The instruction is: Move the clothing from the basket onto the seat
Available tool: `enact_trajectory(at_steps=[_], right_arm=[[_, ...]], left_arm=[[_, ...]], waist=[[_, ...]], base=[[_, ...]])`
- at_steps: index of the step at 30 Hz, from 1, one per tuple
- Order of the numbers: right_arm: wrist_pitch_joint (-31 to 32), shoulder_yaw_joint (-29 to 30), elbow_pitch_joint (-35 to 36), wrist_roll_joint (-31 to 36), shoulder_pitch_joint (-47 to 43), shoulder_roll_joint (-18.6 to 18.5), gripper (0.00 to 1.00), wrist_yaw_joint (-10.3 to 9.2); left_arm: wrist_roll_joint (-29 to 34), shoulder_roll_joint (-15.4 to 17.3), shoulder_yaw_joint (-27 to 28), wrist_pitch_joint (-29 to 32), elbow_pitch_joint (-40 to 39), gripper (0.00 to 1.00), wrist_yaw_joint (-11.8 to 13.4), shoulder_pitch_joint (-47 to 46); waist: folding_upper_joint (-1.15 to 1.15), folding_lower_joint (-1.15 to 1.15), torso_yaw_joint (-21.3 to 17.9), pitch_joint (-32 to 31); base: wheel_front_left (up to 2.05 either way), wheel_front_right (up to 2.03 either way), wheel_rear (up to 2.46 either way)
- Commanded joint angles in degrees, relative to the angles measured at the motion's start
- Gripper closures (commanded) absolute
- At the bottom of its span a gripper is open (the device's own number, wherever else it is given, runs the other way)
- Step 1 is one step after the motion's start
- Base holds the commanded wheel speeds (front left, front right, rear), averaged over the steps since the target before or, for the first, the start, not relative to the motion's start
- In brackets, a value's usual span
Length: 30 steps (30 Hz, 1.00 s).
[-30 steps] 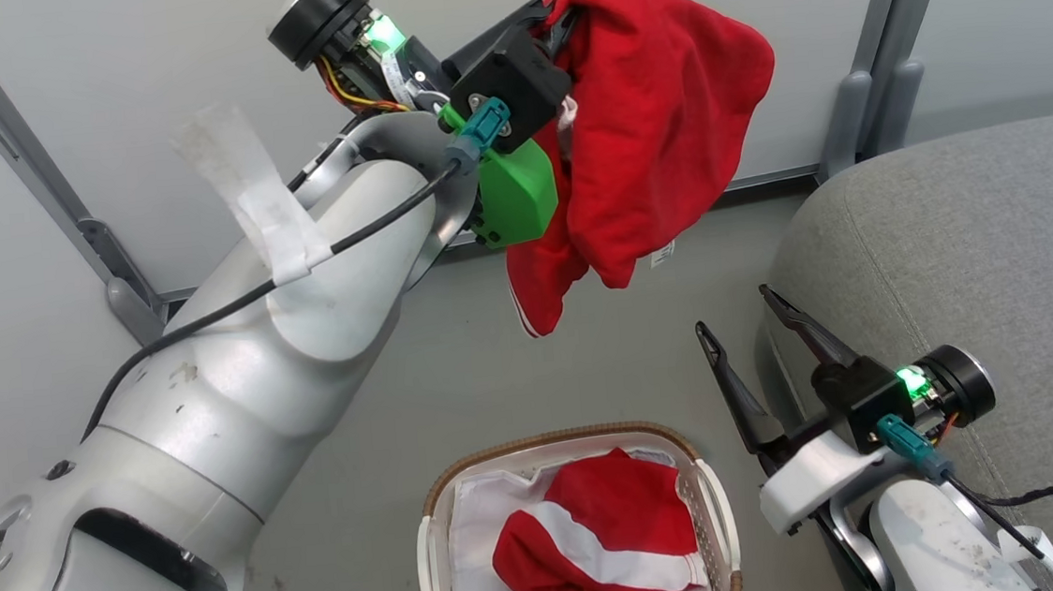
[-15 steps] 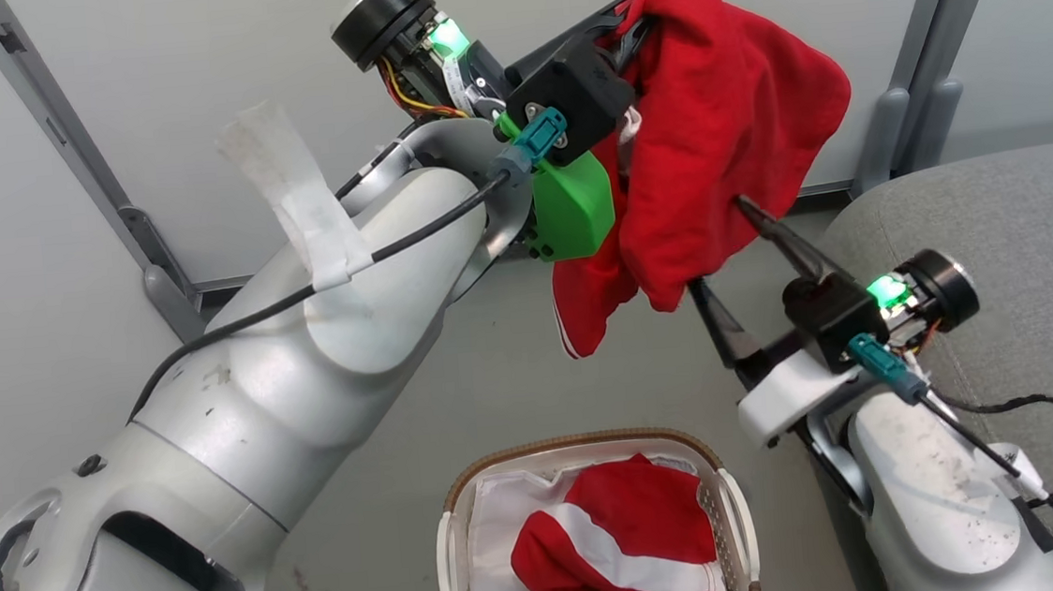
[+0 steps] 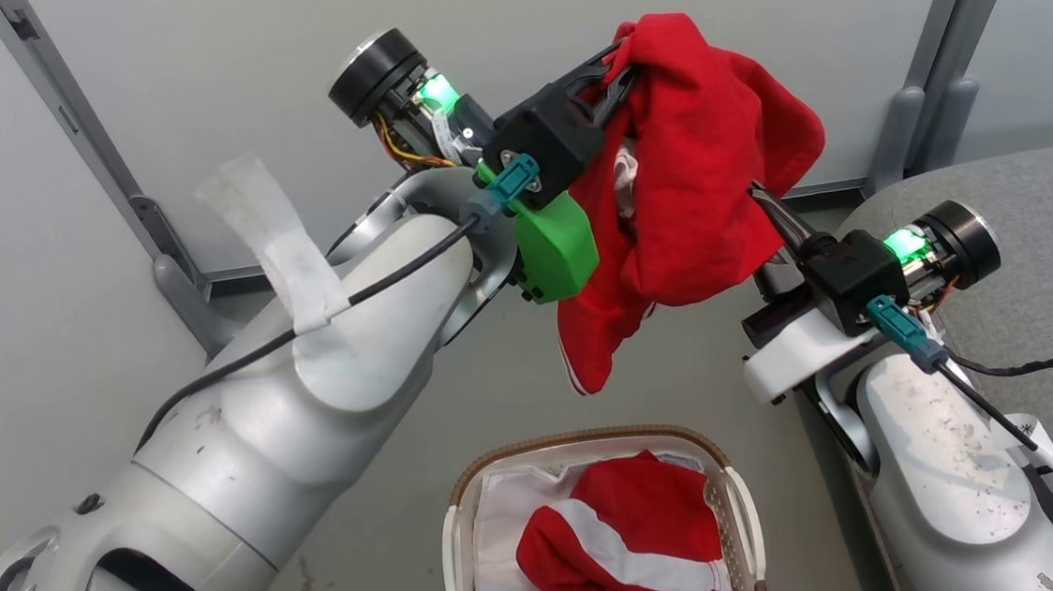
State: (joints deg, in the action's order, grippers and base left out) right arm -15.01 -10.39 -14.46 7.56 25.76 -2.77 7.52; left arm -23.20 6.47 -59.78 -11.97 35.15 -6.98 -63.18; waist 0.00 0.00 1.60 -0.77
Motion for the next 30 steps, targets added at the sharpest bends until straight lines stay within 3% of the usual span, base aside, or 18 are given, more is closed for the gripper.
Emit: enact_trajectory(at_steps=[1,9,10,12,13,14,30], right_arm=[[-0.3,0.2,0.2,-0.2,0.5,-0.2,1.00,-0.06],[-0.3,1.5,0.8,-0.9,0.4,-0.2,1.00,-0.06],[-0.3,1.8,0.8,-0.9,0.4,-0.2,1.00,-0.06],[-0.3,2.4,0.8,-1.0,0.5,-0.2,1.00,-0.06],[-0.3,2.7,0.9,-0.9,0.5,-0.2,1.00,-0.06],[-0.3,2.9,0.9,-0.9,0.6,-0.2,1.00,-0.06],[-0.3,5.6,1.1,0.1,-1.0,-0.2,1.00,-0.07]], left_arm=[[-0.7,0.4,0.3,-0.5,-0.3,1.00,0.5,1.2],[-4.4,0.6,2.9,-2.4,-1.2,1.00,0.9,5.9],[-5.1,0.5,3.4,-2.7,-1.2,0.93,0.8,6.7],[-7.0,0.4,4.7,-2.9,-1.5,0.55,0.8,8.6],[-7.6,0.3,5.5,-3.1,-1.8,0.13,0.7,9.8],[-8.3,0.2,6.1,-3.2,-1.9,0.00,0.7,10.8],[-8.3,-0.7,14.6,-3.3,-3.9,0.00,-0.2,29.6]], waist=[[0.00,0.00,0.0,0.1],[0.00,0.00,-0.2,0.8],[0.00,0.00,-0.2,0.9],[0.00,0.00,-0.3,0.9],[0.00,0.00,-0.4,0.9],[0.00,0.00,-0.4,0.9],[0.00,0.00,-1.0,1.1]], base=[[0.00,0.00,0.00],[0.00,0.00,0.00],[0.00,0.00,0.00],[0.00,0.00,0.00],[0.00,0.00,0.00],[0.00,0.00,0.00],[0.00,0.00,0.00]])
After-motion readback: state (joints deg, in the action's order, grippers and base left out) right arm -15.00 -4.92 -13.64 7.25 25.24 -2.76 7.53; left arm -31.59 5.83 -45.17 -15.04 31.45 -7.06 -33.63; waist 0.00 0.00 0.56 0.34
